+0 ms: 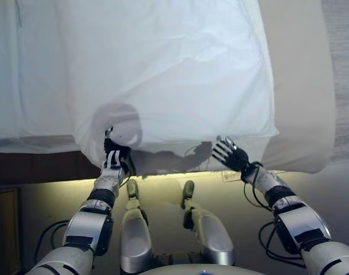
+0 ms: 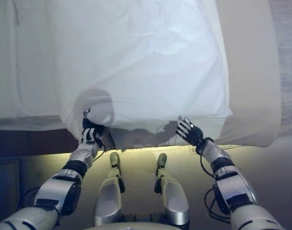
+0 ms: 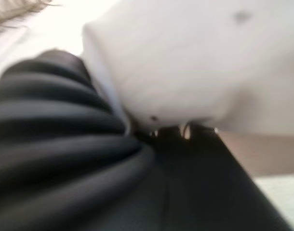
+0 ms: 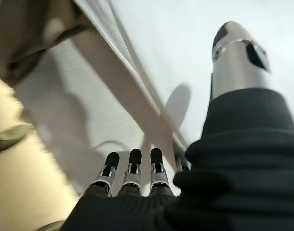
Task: Make the bed neatly
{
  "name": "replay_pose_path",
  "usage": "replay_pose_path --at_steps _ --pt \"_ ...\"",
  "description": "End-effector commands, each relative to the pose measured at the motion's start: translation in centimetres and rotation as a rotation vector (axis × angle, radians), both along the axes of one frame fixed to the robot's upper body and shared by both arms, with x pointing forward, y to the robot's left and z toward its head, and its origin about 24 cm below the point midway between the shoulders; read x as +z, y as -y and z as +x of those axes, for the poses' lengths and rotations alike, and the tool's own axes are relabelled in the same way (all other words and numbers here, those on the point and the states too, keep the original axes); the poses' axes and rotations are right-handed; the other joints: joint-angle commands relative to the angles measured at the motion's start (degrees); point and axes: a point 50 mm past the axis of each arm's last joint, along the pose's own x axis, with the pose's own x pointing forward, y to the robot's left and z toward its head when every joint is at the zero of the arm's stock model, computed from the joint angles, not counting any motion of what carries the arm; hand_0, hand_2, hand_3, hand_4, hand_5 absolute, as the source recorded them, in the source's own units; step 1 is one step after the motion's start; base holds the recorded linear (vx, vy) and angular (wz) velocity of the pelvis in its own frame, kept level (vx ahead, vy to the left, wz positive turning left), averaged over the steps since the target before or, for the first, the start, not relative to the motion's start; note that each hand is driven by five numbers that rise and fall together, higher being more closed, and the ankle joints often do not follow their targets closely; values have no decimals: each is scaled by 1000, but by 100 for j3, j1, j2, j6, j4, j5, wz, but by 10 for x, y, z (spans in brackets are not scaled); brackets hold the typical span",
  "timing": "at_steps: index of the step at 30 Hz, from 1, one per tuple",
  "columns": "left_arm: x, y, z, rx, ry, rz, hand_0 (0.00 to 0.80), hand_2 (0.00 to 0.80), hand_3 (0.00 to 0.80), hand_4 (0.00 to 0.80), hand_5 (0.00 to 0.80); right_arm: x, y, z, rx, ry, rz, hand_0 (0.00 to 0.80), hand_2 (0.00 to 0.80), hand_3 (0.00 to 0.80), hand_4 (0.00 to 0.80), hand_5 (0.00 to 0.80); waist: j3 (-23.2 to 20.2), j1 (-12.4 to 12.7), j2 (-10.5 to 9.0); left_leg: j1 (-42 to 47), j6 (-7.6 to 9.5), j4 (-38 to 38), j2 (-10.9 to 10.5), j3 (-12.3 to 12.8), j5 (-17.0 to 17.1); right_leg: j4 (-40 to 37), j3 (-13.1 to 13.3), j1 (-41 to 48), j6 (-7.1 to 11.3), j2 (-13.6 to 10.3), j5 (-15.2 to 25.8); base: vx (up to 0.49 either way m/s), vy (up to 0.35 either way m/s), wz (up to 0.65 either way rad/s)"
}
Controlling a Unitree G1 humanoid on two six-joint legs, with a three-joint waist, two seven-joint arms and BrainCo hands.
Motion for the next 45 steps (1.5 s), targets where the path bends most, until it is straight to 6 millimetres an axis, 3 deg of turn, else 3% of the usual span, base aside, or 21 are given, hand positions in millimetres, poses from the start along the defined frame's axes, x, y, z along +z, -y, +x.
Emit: replay_pose_path --at_steps 1,8,14,16,17,19,22,25,27,28,30,32,33,34,36,40,43,45 --pt "8 -46 -8 157 30 78 800 800 800 800 800 -7 8 -10 13 -19 6 0 0 0 0 0 -456 180 13 -180 -125 644 -75 -141 -523 585 -127 -263 488 -728 -329 -21 229 7" --pt "-35 -78 -60 280 -143 94 800 800 800 800 800 -25 27 -34 -86 -78 -18 0 0 0 0 0 -702 227 318 -3 31 632 -444 -114 -734 415 -53 -32 605 -1027 -306 -9 225 7" --pt "-71 -87 -115 335 -218 33 800 800 800 800 800 -35 48 -55 -170 -119 -50 0 0 0 0 0 -944 255 652 258 281 516 -973 114 -904 83 73 157 858 -1527 170 12 336 7" --pt "-79 -93 -134 375 -243 15 800 800 800 800 800 -44 51 -68 -170 -163 -67 0 0 0 0 0 -1039 328 759 462 343 312 -1056 340 -858 222 -139 209 900 -1592 195 32 361 -5" --pt "-79 -103 -145 406 -266 25 800 800 800 800 800 -50 51 -76 -167 -187 -68 0 0 0 0 0 -1084 404 829 633 387 183 -1054 469 -841 606 -363 272 863 -1559 -48 1 276 -24" --pt "-74 -119 -152 436 -287 59 800 800 800 800 800 -56 47 -84 -174 -196 -52 0 0 0 0 0 -1173 491 921 715 481 19 -1047 446 -734 1592 -520 266 670 -1281 -612 -53 215 -40" --pt "-56 -136 -142 437 -281 103 800 800 800 800 800 -58 41 -85 -179 -174 -15 0 0 0 0 0 -1309 556 800 673 524 -108 -1159 370 -607 2556 -560 248 533 -664 -1165 -103 39 -7" --pt "-40 -149 -132 397 -293 147 800 800 800 800 800 -54 35 -75 -169 -142 -6 0 0 0 0 0 -1499 700 482 414 590 -89 -1508 513 -583 2354 -477 746 615 -3 -986 -137 -21 5" --pt "-33 -157 -131 390 -309 165 800 800 800 800 800 -50 32 -67 -143 -132 -17 0 0 0 0 0 -1569 800 415 144 563 45 -1599 675 -528 1802 -419 1105 450 254 -1174 -202 -64 -30" --pt "-30 -161 -130 388 -308 163 800 800 800 800 800 -47 31 -63 -130 -128 -29 0 0 0 0 0 -1597 872 436 -25 459 111 -1553 734 -429 1307 -456 1336 258 328 -1488 -197 -96 -30" --pt "-25 -163 -126 380 -306 170 800 800 800 800 800 -43 29 -57 -100 -121 -41 0 0 0 0 0 -1609 905 464 -171 312 79 -1517 705 -199 724 -275 1519 114 454 -1538 -167 -97 -20" --pt "-22 -161 -120 358 -309 186 800 800 800 800 800 -43 27 -56 -86 -117 -43 0 0 0 0 0 -1577 898 521 -312 209 38 -1421 606 9 555 -153 1541 34 556 -1490 -141 -89 -41" --pt "-19 -162 -118 352 -310 192 800 800 800 800 800 -45 25 -57 -71 -123 -45 0 0 0 0 0 -1563 926 527 -382 159 15 -1389 426 107 490 -74 1585 9 571 -1448 -123 -68 -42" --pt "-16 -165 -117 356 -317 189 800 800 800 800 800 -47 21 -59 -50 -137 -48 0 0 0 0 0 -1559 952 513 -385 157 57 -1343 215 107 449 -21 1577 -11 544 -1400 -143 -51 -36" --pt "-15 -167 -116 355 -318 183 800 800 800 800 800 -52 17 -63 -23 -170 -57 0 0 0 0 0 -1571 920 461 -349 138 277 -1193 138 -4 386 -65 1520 -26 460 -1302 -147 -15 -56" --pt "-21 -164 -119 368 -337 192 800 800 800 800 800 -72 28 -100 -72 -267 -50 0 0 0 0 0 -1693 702 292 -34 52 696 -614 243 -299 357 -371 1361 -34 168 -1161 -143 43 -10" --pt "-27 -165 -128 400 -373 186 800 800 800 800 800 -86 48 -140 -166 -357 -57 0 0 0 0 0 -1875 519 292 348 -118 540 -137 197 -118 466 -460 1250 -54 44 -1214 -76 150 -15" --pt "-33 -164 -134 418 -393 175 800 800 800 800 800 -91 57 -158 -232 -404 -56 0 0 0 0 0 -1954 412 298 531 -274 445 200 172 179 558 -500 1206 -71 -14 -1267 -79 217 -12"
